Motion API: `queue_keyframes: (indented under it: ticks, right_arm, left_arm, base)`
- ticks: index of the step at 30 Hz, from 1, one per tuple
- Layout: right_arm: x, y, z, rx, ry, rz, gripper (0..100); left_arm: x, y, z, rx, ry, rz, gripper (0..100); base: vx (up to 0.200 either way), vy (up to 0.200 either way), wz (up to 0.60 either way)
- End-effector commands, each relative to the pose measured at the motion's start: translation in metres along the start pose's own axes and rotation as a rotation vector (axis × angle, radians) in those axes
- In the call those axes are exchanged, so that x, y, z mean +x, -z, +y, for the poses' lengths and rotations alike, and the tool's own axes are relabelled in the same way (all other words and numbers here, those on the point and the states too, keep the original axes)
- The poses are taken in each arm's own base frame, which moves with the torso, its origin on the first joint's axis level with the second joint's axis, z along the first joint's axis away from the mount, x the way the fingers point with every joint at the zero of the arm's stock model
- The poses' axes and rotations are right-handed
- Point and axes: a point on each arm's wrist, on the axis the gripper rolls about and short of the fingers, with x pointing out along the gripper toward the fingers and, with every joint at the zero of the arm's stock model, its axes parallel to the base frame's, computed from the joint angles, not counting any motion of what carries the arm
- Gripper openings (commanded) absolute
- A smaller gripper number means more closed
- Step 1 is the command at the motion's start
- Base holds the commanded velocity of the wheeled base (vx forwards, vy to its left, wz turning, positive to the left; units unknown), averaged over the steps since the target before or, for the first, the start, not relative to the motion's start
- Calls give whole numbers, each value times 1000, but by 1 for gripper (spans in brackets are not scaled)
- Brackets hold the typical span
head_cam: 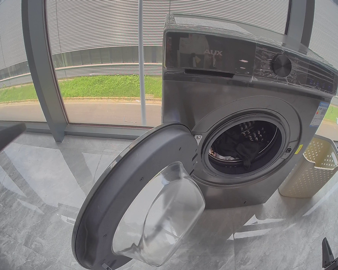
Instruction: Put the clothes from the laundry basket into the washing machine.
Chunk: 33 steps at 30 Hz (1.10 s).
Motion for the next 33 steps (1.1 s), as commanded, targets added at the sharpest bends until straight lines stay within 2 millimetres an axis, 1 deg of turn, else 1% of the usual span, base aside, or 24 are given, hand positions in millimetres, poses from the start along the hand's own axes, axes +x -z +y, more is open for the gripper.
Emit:
queue_keyframes:
  ticks: [1,2,3,4,5,7,8,14,17,18,19,24,28,33]
  right_arm:
    - [-1,0,0,0,-1,-16,100]
    - [-1,0,0,0,-1,-16,100]
    - [-1,0,0,0,-1,-16,100]
    - [-1,0,0,0,-1,-16,100]
    - [-1,0,0,0,-1,-16,100]
    - [-1,0,0,0,-3,-16,100]
    - [-1,0,0,0,-1,-16,100]
    - [-1,0,0,0,-3,-16,100]
    - [-1,0,0,0,-3,-16,100]
    - [-1,0,0,0,-3,-16,100]
    - [-1,0,0,0,-3,-16,100]
    - [-1,0,0,0,-1,-16,100]
    - [-1,0,0,0,-1,-16,100]
    - [-1,0,0,0,-1,-16,100]
  left_arm:
    - [40,30,34,103,-189,188,0]
    - [41,32,41,155,-226,201,0]
    - [41,32,41,155,-226,201,0]
    - [41,35,53,235,-237,231,0]
    - [41,36,54,248,-197,244,0]
    - [40,40,55,243,-115,268,0]
    - [39,43,56,240,-105,278,0]
    - [34,70,64,203,-99,366,0]
    - [33,79,66,185,-79,406,0]
    - [33,79,66,185,-79,406,0]
    - [34,84,67,177,-68,428,0]
    - [40,91,72,169,-70,451,0]
    - [52,94,76,202,-49,446,0]
    - [57,112,73,257,23,513,0]
  base:
    - [0,0,0]
    - [0,0,0]
    - [0,0,0]
    - [0,0,0]
    - [0,0,0]
    - [0,0,0]
    - [0,0,0]
    - [0,0,0]
    - [0,0,0]
    - [0,0,0]
    - [0,0,0]
    - [0,0,0]
    - [0,0,0]
    - [0,0,0]
